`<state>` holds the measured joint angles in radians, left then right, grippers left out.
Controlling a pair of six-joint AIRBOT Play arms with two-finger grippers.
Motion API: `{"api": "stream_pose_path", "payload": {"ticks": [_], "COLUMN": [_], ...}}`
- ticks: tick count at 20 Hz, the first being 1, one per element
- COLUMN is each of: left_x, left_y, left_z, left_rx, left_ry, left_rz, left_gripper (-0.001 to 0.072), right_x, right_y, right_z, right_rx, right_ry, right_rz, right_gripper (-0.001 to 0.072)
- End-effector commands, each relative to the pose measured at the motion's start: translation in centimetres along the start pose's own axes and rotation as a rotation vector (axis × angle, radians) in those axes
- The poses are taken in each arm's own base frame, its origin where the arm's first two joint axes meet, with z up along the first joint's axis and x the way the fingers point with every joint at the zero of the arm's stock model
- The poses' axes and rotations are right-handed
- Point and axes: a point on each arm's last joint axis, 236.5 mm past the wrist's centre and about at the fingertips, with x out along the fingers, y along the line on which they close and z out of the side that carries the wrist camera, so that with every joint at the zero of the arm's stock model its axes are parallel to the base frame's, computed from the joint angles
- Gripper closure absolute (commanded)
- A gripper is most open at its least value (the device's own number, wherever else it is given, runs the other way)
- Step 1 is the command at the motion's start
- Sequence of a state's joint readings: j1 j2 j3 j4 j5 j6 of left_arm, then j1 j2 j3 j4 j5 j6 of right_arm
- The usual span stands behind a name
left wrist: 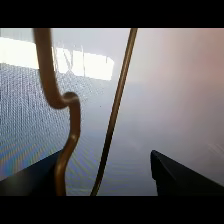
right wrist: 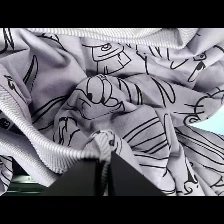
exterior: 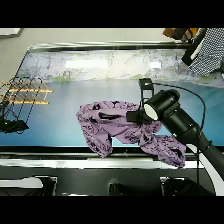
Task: Fold the clothes and pants, and hang the long-sleeved shirts on hangers.
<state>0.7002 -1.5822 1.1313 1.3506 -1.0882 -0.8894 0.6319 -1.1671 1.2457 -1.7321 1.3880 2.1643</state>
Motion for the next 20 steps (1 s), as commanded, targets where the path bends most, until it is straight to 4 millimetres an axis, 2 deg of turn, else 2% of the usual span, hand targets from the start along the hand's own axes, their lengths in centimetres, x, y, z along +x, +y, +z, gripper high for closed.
{"api": "stream_pose_path", "payload": {"ticks": [1,4,5,8,10,13,17,20], "left_x": [0.5,0.5,0.3,-1.0,-2.9,-7.3,-15.5,-21.2], "left_y": [-0.2,-0.5,-0.8,-1.2,-1.8,-2.4,-3.1,-5.1], "left_z": [-0.4,-0.6,-0.6,0.9,2.6,5.3,9.8,11.4], "left_rx": [0.004,0.008,0.013,0.03,0.057,0.011,0.007,0.058], "left_ry": [0.022,0.034,0.039,0.02,-0.01,-0.078,-0.287,-0.417], "left_rz": [-0.011,-0.022,-0.027,-0.032,-0.031,0.0,0.095,0.134], "left_gripper": [0.042,0.0646,0.0683,0.0683,0.0683,0.0684,0.0685,0.0685], "right_x": [0.0,0.0,0.0,0.0,0.0,0.0,-0.1,-0.3], "right_y": [0.0,-0.2,-0.2,-0.2,-0.4,-1.1,-1.8,-2.9], "right_z": [0.0,0.1,0.1,0.1,0.2,0.7,1.2,2.2], "right_rx": [-0.001,-0.002,-0.002,-0.003,-0.004,-0.011,-0.023,-0.045], "right_ry": [0.001,-0.003,-0.005,-0.005,-0.009,-0.029,-0.052,-0.091], "right_rz": [-0.002,-0.007,-0.009,-0.011,-0.016,-0.046,-0.08,-0.124], "right_gripper": [0.0672,0.0672,0.0672,0.0672,0.0672,0.0672,0.0672,0.0672]}}
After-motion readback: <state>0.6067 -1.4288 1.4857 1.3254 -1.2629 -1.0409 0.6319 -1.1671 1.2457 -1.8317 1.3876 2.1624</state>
